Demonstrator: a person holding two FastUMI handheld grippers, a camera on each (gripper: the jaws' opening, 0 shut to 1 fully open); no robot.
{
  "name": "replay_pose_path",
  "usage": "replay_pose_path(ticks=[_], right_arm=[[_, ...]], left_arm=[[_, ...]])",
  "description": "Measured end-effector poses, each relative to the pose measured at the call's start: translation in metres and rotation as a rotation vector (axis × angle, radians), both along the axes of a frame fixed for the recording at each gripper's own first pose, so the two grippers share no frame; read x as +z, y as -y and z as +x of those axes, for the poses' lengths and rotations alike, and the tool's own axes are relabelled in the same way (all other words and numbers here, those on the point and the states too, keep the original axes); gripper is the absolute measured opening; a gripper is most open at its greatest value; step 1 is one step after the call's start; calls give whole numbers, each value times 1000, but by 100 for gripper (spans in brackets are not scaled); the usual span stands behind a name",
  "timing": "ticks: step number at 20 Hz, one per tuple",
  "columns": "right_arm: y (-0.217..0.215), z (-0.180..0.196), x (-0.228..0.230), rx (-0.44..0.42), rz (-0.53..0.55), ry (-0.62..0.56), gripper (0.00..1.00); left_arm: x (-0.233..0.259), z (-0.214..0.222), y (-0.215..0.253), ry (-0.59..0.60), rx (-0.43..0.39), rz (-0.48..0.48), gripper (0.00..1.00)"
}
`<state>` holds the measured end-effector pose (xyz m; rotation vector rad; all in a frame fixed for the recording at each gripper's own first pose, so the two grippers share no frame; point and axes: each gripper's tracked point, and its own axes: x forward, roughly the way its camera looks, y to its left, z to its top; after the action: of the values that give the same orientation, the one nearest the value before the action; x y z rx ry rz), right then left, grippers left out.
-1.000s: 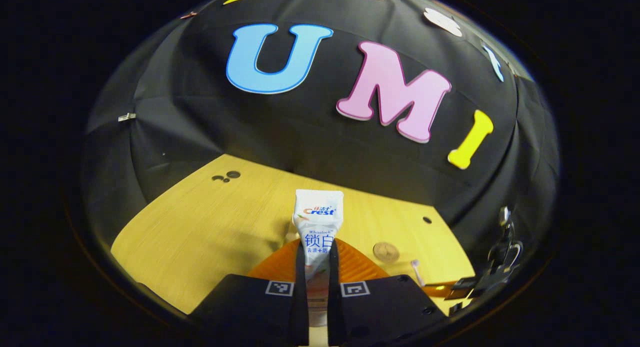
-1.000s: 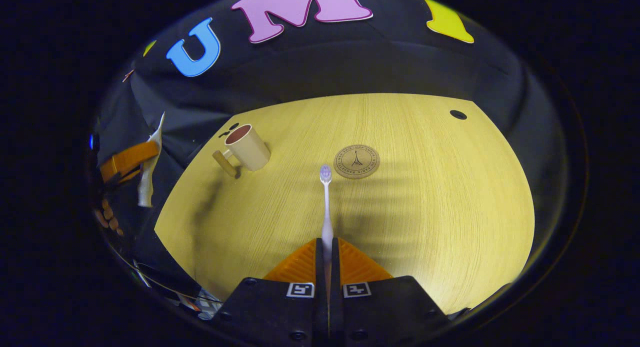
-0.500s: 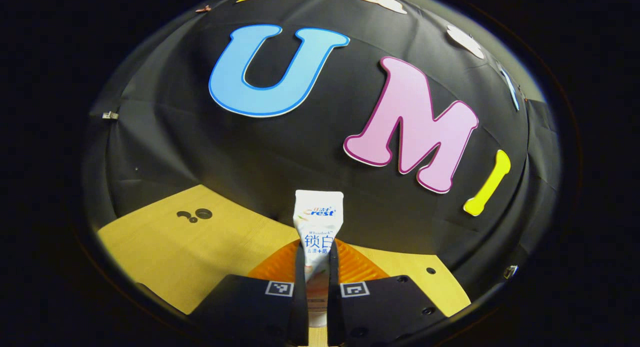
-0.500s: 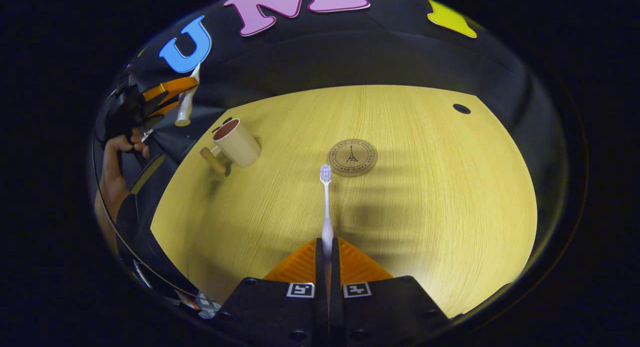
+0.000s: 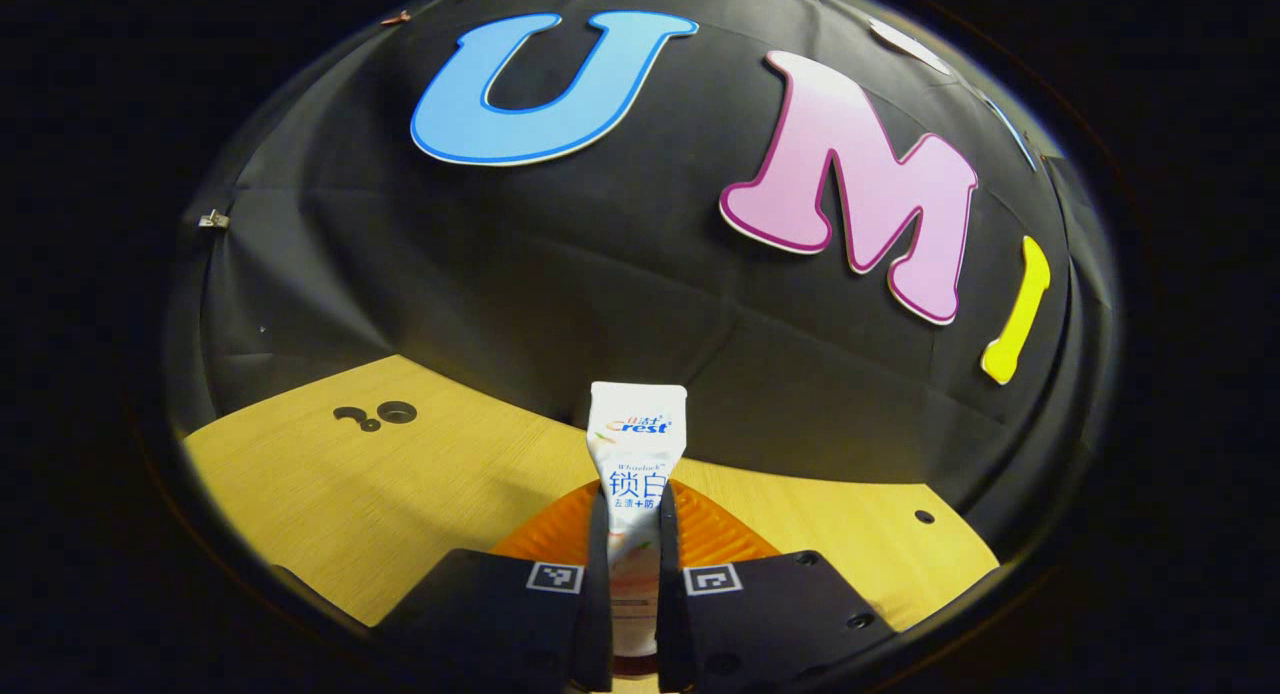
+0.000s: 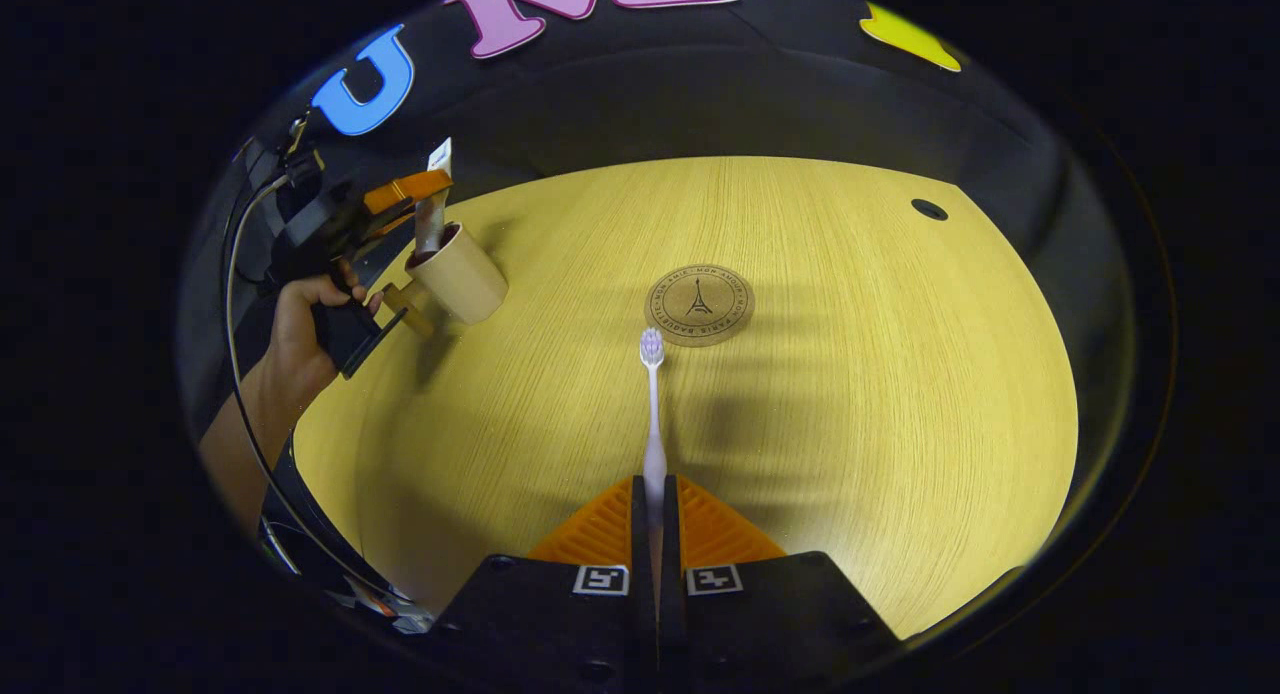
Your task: Put the toothbrush and toothpaste on the desktop into the cup, then pick up the cup and place it on the coaster on the desktop.
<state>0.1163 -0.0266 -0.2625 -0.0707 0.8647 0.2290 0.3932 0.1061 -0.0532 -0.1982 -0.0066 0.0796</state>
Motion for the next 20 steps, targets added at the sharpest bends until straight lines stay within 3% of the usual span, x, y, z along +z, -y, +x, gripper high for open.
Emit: replay_pose_path(ticks=[5, 7, 9, 15, 20], right_arm=[[-15, 6, 4, 18, 19, 20, 6], [-21, 14, 15, 27, 32, 51, 6], [-38, 33, 41, 55, 68, 124, 6], [-127, 104, 124, 196, 174, 353, 6], [-191, 133, 151, 256, 239, 465, 6]], left_arm=[[-16, -17, -1, -45, 26, 79, 31], [-11, -37, -3, -44, 40, 102, 70], [-3, -76, -5, -36, 75, 104, 100], [-29, -206, 14, -102, 88, 109, 97], [-67, -258, 24, -189, 99, 14, 98]])
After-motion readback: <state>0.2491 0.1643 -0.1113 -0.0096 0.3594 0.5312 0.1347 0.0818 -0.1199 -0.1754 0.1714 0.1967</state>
